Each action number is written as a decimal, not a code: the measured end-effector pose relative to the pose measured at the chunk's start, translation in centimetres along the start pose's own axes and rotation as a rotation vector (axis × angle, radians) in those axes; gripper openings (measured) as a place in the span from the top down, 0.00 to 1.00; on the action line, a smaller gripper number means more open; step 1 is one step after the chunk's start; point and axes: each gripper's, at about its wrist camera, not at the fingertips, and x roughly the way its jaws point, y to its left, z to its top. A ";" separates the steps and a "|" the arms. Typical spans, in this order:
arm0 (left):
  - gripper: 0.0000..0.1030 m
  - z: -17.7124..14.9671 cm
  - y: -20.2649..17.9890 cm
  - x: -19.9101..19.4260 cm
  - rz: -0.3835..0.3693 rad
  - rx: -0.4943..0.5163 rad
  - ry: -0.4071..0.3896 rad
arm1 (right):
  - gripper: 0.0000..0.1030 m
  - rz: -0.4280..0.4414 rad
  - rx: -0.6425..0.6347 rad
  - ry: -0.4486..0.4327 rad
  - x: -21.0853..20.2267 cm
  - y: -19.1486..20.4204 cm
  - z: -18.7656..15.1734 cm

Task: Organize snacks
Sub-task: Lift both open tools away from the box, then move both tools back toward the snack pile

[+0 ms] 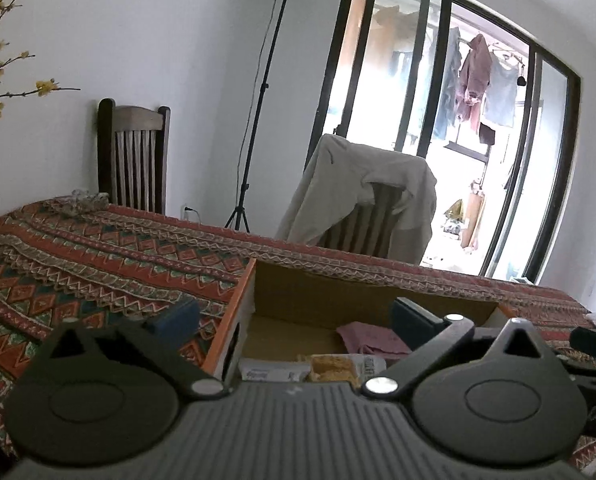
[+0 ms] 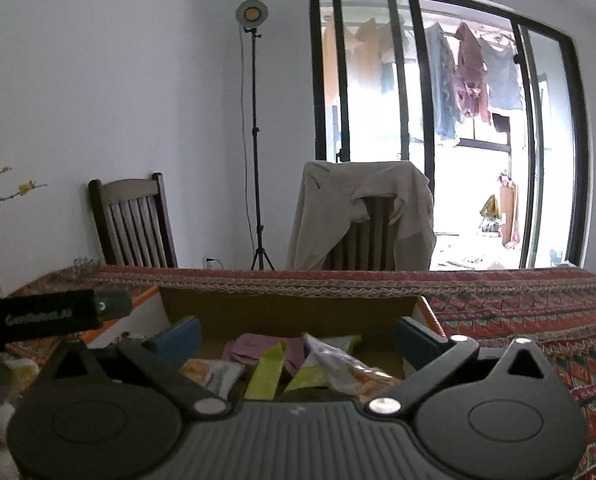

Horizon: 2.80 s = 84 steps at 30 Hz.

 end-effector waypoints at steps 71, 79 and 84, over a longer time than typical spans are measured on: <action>0.00 -9.0 8.1 -14.3 0.041 0.050 0.146 | 0.00 -0.015 -0.050 0.285 -12.7 1.1 -8.9; 0.00 -9.0 8.6 -14.3 0.035 0.022 0.145 | 0.00 0.020 -0.075 0.297 -10.4 2.3 -8.0; 0.00 -9.0 8.8 -14.2 0.033 0.010 0.152 | 0.00 0.057 -0.097 0.322 -8.0 3.4 -7.3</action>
